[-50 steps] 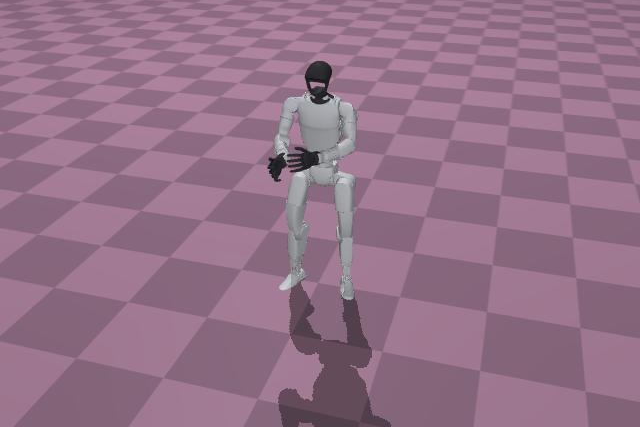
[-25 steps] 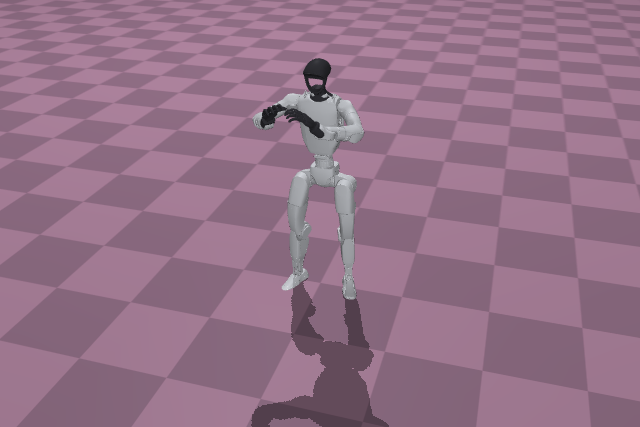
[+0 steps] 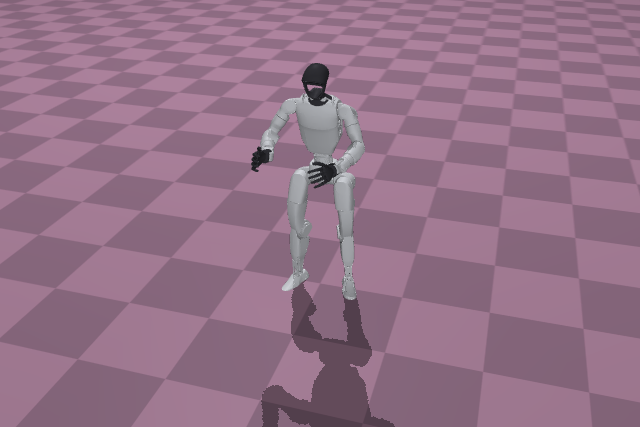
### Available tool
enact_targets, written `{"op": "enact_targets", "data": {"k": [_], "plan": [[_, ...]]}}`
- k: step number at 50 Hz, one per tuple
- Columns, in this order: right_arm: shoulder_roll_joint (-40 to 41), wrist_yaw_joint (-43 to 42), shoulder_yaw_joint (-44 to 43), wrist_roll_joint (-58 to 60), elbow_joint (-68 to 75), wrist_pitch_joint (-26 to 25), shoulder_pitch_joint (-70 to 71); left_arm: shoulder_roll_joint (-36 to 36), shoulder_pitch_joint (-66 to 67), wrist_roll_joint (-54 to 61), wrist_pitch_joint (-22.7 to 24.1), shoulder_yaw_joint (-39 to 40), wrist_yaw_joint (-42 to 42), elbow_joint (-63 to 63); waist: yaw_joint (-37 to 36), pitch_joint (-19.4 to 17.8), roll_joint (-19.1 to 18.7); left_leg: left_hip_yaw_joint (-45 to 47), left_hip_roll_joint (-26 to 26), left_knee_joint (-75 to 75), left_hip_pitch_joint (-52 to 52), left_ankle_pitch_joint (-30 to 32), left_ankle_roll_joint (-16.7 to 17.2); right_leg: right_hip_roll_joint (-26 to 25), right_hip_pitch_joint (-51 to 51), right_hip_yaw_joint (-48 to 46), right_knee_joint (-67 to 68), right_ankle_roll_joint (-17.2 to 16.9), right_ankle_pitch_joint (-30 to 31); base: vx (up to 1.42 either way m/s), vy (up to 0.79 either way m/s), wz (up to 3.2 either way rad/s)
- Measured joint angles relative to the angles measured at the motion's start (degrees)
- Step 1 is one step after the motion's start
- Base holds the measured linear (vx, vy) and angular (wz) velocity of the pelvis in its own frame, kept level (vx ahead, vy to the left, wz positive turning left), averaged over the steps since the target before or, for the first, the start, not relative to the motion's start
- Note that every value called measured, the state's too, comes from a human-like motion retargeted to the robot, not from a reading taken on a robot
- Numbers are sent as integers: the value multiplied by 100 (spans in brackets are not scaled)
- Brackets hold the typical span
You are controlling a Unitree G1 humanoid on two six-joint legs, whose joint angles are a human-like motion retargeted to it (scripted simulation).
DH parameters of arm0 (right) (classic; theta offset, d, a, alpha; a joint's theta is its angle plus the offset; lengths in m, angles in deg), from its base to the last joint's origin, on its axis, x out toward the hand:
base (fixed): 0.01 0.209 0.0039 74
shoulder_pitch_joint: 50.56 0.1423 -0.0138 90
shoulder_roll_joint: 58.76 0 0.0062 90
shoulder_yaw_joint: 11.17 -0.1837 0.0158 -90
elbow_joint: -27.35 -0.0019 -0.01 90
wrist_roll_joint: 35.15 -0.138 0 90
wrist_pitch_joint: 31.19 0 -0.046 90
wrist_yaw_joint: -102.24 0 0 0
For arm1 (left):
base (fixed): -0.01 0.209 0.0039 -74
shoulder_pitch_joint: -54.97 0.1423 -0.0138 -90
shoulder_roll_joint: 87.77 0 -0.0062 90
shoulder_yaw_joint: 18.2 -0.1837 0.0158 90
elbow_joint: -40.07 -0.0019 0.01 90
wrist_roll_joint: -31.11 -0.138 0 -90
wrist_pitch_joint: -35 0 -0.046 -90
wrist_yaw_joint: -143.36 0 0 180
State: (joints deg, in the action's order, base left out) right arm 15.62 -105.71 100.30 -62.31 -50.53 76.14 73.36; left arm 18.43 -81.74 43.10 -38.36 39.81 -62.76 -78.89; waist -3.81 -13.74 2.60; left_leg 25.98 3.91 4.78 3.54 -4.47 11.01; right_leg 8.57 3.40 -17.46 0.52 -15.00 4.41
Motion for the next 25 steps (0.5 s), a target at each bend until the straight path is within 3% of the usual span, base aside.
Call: {"op": "enact_targets", "data": {"k": [3,6,7,8,9,10,12,16,17,18,21,22,23,25], "plan": [[645,386,-395,-1580,303,132,-351,-372,3,518,-258,140,90,-471,82,-14,-133,-24,-38,-111,8,-68,-54,75,-47,2,46,0,-51,0,0,0],[1277,712,-617,-2431,767,11,-474,-898,-201,628,-613,124,245,-976,317,2,-279,-43,-106,-203,33,-131,-92,184,-90,18,118,3,-125,0,0,0],[1334,716,-604,-1866,1017,-204,-444,-1067,-299,467,-723,100,316,-1109,411,23,-326,-36,-125,-223,42,-148,-100,213,-89,36,149,4,-149,0,0,0],[1115,620,-469,133,1499,-740,-293,-1226,-438,16,-837,75,463,-1254,503,58,-370,-17,-137,-232,46,-161,-108,232,-63,66,193,4,-173,0,0,0],[1366,679,-538,-498,1391,-628,-316,-1364,-605,17,-892,30,424,-1272,610,59,-426,7,-138,-238,61,-165,-103,235,-56,96,213,32,-193,4,-2,-22],[1851,814,-709,-2443,988,-191,-425,-1492,-786,244,-917,-26,290,-1225,724,44,-489,34,-134,-242,81,-165,-93,229,-58,126,222,75,-212,4,-2,-32],[1296,405,-431,1126,1554,-957,-158,-1603,-1098,-639,-990,-149,341,-1147,908,156,-545,138,-153,-246,116,-194,-105,242,-9,242,269,52,-234,5,-2,-46],[1355,311,-477,1136,1091,-938,126,-1690,-1960,-1160,-1117,-428,339,-778,1277,322,-676,406,-149,-295,200,-267,-137,202,43,514,254,34,-232,7,-3,-64],[1433,397,-523,641,893,-818,230,-1704,-2232,-1185,-1160,-508,368,-718,1360,343,-709,485,-144,-316,221,-289,-150,185,53,590,238,24,-224,8,-3,-77],[1690,668,-625,-810,501,-442,313,-1721,-2558,-1049,-1203,-594,396,-678,1443,327,-750,567,-133,-341,242,-312,-162,162,58,668,214,20,-212,8,-4,-79],[1899,915,-784,-2017,203,-117,697,-1785,-3272,-1074,-1281,-928,501,-710,1674,410,-846,817,-64,-413,287,-366,-178,48,85,879,123,0,-155,7,-8,-81],[1883,554,-803,-1878,202,-3,896,-1829,-3538,-1093,-1251,-1057,403,-799,1738,414,-882,903,-25,-431,292,-373,-167,-11,104,943,89,0,-130,6,-13,-81],[1627,-719,-726,-420,384,42,1176,-1895,-3802,-1178,-1126,-1213,51,-947,1785,415,-914,990,30,-439,295,-369,-133,-89,130,996,56,0,-102,5,-13,-76],[1674,-996,-820,-160,469,-6,1438,-2022,-4148,-1376,-1147,-1448,57,-1217,1955,423,-990,1120,87,-459,309,-372,-122,-181,155,1091,3,0,-60,5,-10,-64]]}}
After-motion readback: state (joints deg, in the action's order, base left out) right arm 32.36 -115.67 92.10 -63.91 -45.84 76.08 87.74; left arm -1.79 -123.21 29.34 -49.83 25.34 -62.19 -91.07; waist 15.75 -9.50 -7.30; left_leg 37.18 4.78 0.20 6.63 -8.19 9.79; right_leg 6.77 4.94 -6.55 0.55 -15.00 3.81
